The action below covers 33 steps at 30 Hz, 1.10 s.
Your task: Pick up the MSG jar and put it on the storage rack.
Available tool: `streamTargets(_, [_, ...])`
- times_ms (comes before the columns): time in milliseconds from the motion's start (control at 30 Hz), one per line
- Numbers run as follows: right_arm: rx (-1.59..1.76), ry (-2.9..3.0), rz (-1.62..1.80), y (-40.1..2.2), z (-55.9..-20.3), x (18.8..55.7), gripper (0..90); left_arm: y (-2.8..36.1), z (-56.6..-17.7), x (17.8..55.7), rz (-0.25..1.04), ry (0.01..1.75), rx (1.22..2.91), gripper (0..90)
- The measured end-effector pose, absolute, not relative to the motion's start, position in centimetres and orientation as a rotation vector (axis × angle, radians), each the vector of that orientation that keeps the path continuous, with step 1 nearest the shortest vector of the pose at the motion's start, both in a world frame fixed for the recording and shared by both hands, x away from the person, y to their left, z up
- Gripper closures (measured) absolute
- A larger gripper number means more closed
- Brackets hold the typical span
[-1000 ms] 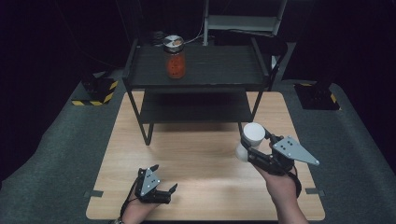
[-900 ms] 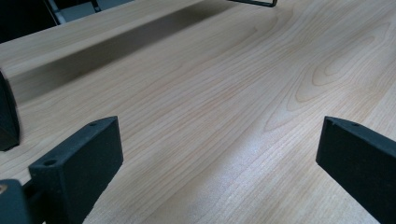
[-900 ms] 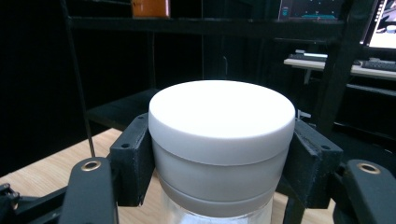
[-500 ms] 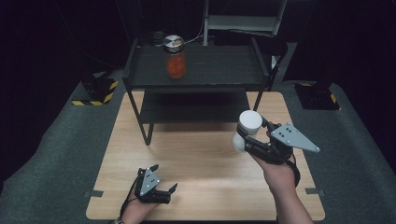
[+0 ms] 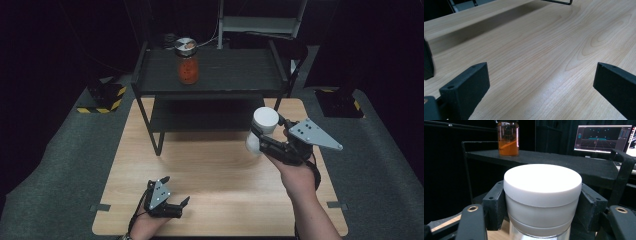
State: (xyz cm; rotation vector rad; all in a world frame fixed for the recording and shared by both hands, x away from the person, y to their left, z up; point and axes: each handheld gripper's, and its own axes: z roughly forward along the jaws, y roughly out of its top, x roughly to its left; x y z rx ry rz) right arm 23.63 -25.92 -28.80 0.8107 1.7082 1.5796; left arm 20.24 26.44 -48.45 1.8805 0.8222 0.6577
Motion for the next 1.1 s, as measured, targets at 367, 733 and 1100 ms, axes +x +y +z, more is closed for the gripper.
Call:
streamTargets(367, [0.796,1.704,1.585,-25.4,-26.8,24.5,33.7,26.5,-48.4,20.3,0.651,0.825,1.884,0.8])
streamTargets(733, [0.787,1.692,1.586,-25.0,-25.0,25.4,33.7,26.5,-48.4,20.3,0.650,0.820,1.886,0.9])
streamTargets(1100, [0.784,1.681,1.589,-24.4,-23.0,26.6,33.7,26.5,-48.4,20.4,0.646,0.819,1.888,0.9])
